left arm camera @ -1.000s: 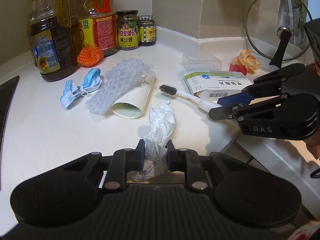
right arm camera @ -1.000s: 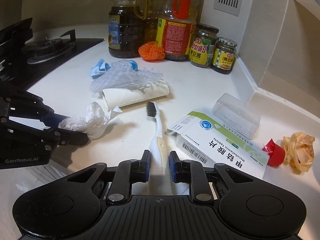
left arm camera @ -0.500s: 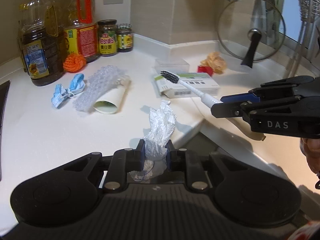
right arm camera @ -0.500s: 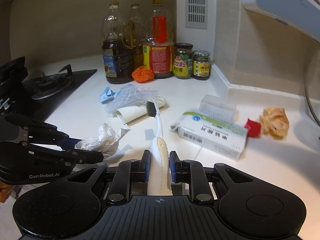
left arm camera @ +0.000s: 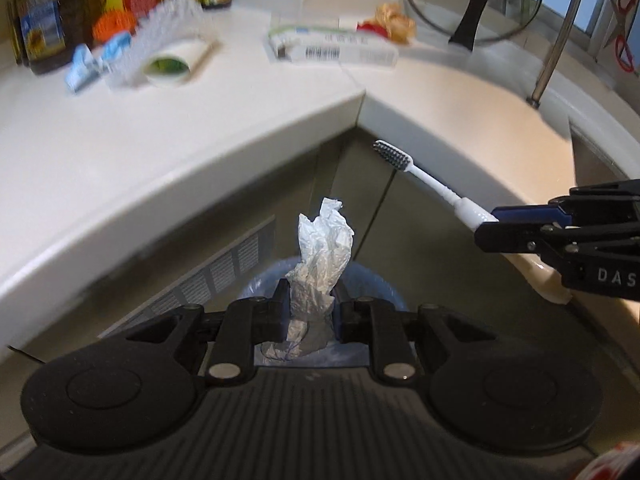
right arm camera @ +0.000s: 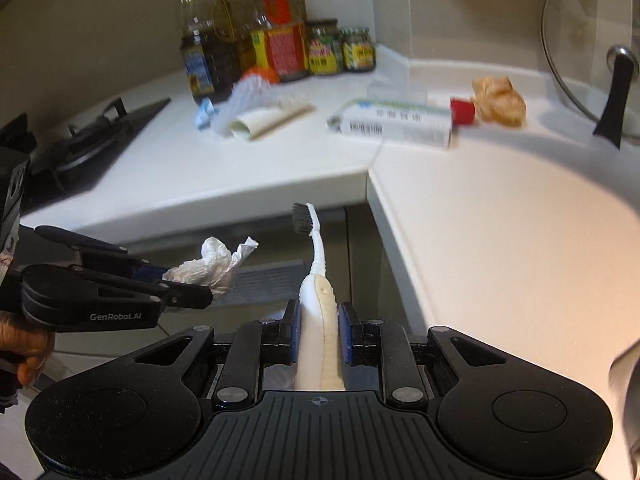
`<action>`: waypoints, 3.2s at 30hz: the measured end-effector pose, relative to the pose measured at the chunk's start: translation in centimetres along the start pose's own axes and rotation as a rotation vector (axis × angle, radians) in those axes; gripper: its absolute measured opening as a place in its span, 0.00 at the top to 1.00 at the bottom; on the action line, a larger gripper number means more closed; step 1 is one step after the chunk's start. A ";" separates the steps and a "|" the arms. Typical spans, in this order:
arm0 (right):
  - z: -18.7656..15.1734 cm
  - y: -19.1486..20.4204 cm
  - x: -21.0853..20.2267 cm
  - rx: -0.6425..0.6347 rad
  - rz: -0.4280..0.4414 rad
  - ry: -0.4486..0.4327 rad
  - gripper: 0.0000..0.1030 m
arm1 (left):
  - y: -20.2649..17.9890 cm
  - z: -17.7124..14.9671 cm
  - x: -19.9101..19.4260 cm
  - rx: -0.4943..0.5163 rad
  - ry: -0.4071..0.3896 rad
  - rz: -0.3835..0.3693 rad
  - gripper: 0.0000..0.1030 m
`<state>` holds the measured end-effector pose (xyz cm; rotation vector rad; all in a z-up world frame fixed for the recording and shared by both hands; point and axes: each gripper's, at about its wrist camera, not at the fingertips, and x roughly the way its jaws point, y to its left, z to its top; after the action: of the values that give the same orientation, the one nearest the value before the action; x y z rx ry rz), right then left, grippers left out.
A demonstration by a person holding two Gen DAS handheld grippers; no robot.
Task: Collect trash
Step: 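Carry the bag and toothbrush with both tools down over the wastebasket, then open the left tool to drop the bag while the right tool releases the toothbrush, then move both open tools back up to the counter toward the mask and bubble wrap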
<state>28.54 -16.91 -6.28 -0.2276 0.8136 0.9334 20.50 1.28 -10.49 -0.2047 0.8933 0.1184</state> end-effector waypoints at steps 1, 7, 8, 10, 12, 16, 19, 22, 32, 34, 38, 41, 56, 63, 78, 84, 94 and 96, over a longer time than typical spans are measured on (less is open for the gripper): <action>-0.6 -0.1 0.6 0.007 -0.008 0.010 0.80 | 0.0 -0.4 0.8 0.000 0.013 -0.002 0.82; -3.0 -0.6 3.7 0.031 -0.030 0.057 0.80 | 0.4 -2.4 6.2 -0.008 0.087 -0.008 0.82; -3.3 -0.7 4.0 0.029 -0.031 0.061 0.80 | 0.4 -2.6 6.8 -0.007 0.094 -0.008 0.82; -3.8 -0.8 4.6 0.030 -0.035 0.067 0.80 | 0.6 -3.1 8.0 -0.010 0.100 -0.013 0.82; -4.4 -1.0 5.1 0.033 -0.043 0.076 0.80 | 0.8 -3.4 8.9 -0.006 0.100 -0.013 0.78; -4.9 -0.5 5.9 0.025 -0.047 0.100 0.80 | 1.7 -4.4 9.6 -0.027 0.095 0.011 0.59; -5.0 -0.2 5.8 0.017 -0.049 0.105 0.80 | 2.5 -4.8 8.5 -0.049 0.098 0.013 0.59; -4.8 0.1 5.6 0.015 -0.049 0.103 0.80 | 3.3 -4.9 7.0 -0.059 0.091 0.016 0.59; -4.3 1.2 7.2 0.005 -0.074 0.156 0.80 | 4.0 -3.9 5.4 -0.108 0.074 0.019 0.59; -4.4 1.3 7.7 0.018 -0.076 0.187 0.80 | 4.1 -3.7 5.0 -0.108 0.072 0.016 0.59; -4.6 1.5 8.9 0.027 -0.085 0.242 0.80 | 4.3 -3.7 5.2 -0.127 0.083 0.011 0.59; -4.7 1.3 9.5 0.034 -0.089 0.264 0.80 | 4.4 -3.7 5.2 -0.132 0.089 0.013 0.59; -4.4 1.9 11.6 0.050 -0.086 0.296 0.80 | 5.1 -3.8 5.7 -0.151 0.100 0.024 0.59; -4.7 1.5 12.6 0.102 -0.076 0.283 0.80 | 5.7 -3.9 5.9 -0.158 0.101 0.027 0.59; -4.4 2.4 11.5 0.087 -0.110 0.279 0.60 | 5.8 -3.6 4.3 -0.157 0.080 0.025 0.59; -2.8 3.1 8.6 0.084 -0.116 0.223 0.58 | 5.4 -2.5 2.1 -0.156 0.048 0.015 0.59; 0.9 3.6 4.1 0.099 -0.127 0.103 0.52 | 4.3 0.2 -1.4 -0.122 -0.022 0.005 0.59; 1.7 3.6 3.4 0.103 -0.126 0.082 0.50 | 4.1 1.0 -2.2 -0.116 -0.045 0.002 0.59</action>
<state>27.70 -11.78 -6.91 -0.2254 0.9098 0.7658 19.14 5.52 -8.64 -0.3086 0.8428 0.1764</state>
